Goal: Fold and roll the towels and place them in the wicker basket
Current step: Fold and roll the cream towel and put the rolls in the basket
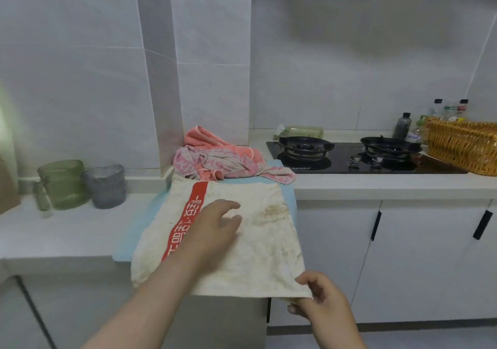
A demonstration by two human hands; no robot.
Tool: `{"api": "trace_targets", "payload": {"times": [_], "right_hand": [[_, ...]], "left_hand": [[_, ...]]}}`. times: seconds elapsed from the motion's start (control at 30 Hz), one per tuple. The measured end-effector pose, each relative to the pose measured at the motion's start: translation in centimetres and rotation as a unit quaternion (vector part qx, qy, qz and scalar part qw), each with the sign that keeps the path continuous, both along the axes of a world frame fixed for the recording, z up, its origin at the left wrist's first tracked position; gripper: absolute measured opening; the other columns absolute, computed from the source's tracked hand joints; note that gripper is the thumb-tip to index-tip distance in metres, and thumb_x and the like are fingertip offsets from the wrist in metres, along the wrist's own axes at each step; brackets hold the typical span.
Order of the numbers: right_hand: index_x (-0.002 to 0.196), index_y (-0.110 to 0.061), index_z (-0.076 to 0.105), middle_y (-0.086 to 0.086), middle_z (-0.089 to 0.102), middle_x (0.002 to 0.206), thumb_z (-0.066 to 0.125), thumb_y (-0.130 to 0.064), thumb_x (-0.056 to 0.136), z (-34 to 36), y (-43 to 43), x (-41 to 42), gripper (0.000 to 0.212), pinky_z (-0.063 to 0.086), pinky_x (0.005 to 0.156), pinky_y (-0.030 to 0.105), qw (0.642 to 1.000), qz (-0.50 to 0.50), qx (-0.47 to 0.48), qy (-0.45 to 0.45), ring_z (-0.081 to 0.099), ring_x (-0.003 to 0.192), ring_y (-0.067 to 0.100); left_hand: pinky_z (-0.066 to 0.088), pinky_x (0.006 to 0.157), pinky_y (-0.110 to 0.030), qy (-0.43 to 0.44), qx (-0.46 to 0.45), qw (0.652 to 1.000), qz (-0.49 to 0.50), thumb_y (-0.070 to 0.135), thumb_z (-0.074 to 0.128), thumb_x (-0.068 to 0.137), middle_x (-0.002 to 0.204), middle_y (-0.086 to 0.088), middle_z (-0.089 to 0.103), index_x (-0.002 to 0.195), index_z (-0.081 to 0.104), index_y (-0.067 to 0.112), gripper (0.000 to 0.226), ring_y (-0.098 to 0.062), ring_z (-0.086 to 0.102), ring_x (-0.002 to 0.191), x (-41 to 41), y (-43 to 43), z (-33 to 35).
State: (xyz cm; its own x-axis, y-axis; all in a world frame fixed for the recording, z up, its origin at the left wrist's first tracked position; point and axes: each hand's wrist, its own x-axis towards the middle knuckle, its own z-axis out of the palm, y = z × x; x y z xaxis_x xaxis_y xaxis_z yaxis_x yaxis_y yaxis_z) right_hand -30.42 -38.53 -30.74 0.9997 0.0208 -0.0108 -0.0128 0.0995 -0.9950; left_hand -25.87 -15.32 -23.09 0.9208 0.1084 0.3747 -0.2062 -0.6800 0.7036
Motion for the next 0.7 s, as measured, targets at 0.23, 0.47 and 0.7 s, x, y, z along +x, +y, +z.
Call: {"api": "trace_targets", "payload": {"times": [0.23,0.47,0.7], "right_hand": [[0.095,0.002,0.057,0.019,0.059,0.060,0.049,0.016,0.091,1.8,0.1,-1.2,0.017,0.053,0.044,0.030,0.996,0.026,0.074,0.051,0.053,0.047,0.023],[0.098,-0.003,0.055,0.018,0.057,0.058,0.043,0.013,0.093,3.6,0.3,-1.6,0.020,0.046,0.037,0.024,0.985,0.054,0.145,0.076,0.048,0.041,0.018],[0.105,-0.007,0.060,0.018,0.055,0.071,0.046,0.017,0.090,4.0,-0.3,-1.0,0.032,0.051,0.050,0.032,0.992,0.084,0.089,0.043,0.054,0.052,0.021]], "left_hand": [[0.045,0.093,-0.043,-0.007,-0.340,0.889,0.305,0.022,0.065,0.088,0.106,-0.009,0.062,0.105,0.059,0.011,0.020,-0.027,0.059,0.102,-10.6,6.4,-6.8],[0.047,0.100,-0.045,0.070,-0.518,0.835,0.173,0.014,0.060,0.095,0.114,-0.018,0.065,0.117,0.051,0.004,0.026,-0.023,0.063,0.100,-9.5,6.8,-7.3],[0.057,0.067,-0.039,0.019,-0.521,0.840,0.149,0.000,0.051,0.098,0.104,-0.018,0.068,0.121,0.044,0.012,0.027,-0.029,0.067,0.080,-10.4,7.8,-6.8]]}}
